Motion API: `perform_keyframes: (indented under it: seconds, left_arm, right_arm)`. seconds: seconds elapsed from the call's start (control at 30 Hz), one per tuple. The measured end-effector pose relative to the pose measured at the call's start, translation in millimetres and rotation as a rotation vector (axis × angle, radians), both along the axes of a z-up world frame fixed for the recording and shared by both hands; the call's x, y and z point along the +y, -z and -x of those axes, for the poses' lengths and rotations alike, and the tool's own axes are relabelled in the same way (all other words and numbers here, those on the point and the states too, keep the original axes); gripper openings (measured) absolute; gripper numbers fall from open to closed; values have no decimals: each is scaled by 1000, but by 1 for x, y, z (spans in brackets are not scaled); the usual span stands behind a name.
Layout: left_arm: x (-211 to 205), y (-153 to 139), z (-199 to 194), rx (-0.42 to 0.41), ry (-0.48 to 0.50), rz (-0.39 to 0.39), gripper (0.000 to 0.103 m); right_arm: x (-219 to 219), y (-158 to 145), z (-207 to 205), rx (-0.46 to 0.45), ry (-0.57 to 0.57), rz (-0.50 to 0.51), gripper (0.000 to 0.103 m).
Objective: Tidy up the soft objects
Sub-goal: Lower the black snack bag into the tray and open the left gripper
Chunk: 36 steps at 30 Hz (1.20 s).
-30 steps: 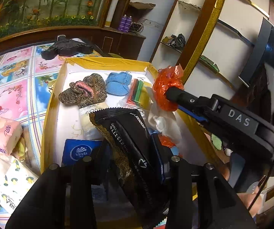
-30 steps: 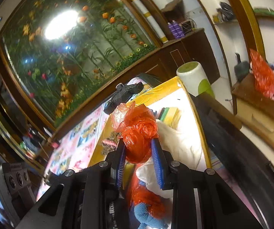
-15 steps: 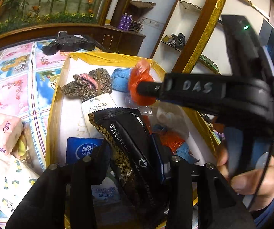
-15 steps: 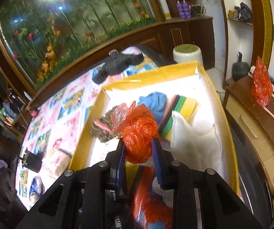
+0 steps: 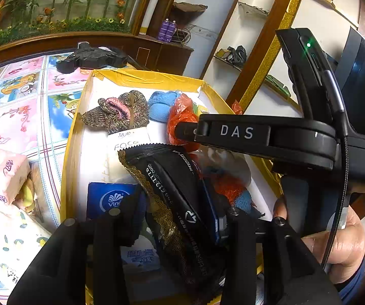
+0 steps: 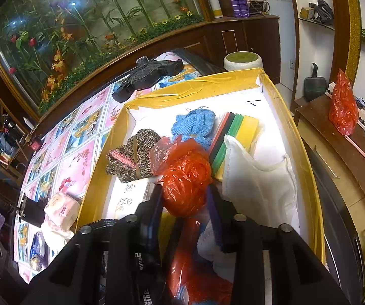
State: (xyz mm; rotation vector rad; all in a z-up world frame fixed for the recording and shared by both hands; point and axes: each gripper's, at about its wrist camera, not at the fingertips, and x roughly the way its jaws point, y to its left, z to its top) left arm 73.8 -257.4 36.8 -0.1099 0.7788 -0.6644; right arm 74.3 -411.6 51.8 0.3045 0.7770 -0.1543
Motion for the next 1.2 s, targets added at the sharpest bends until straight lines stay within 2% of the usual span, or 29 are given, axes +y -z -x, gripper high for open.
perform_keyframes:
  seconds: [0.13, 0.33, 0.47, 0.63, 0.83, 0.93, 1.13, 1.2]
  left_arm:
    - [1, 0, 0, -3, 7, 13, 47]
    - [2, -4, 8, -24, 17, 22, 59]
    - [7, -7, 8, -25, 8, 45, 59]
    - [14, -11, 7, -35, -14, 58, 59]
    - [29, -21, 10, -40, -58, 90, 60]
    - [40, -27, 10, -28, -94, 109, 60]
    - [74, -32, 12, 48, -149, 144, 60]
    - [91, -35, 15, 50, -188, 144, 60]
  right_arm:
    - [-2, 3, 13, -47, -1, -10, 48]
    - [-2, -1, 44, -156, 5, -11, 55]
    - [-2, -3, 67, -205, 25, 4, 60]
    - [4, -6, 92, -243, 33, 41, 71]
    - [15, -13, 122, -294, 86, 110, 74]
    - [24, -12, 134, -311, 90, 111, 74]
    - [55, -8, 152, -382, 8, 169, 74]
    - [64, -6, 154, -407, -25, 173, 74]
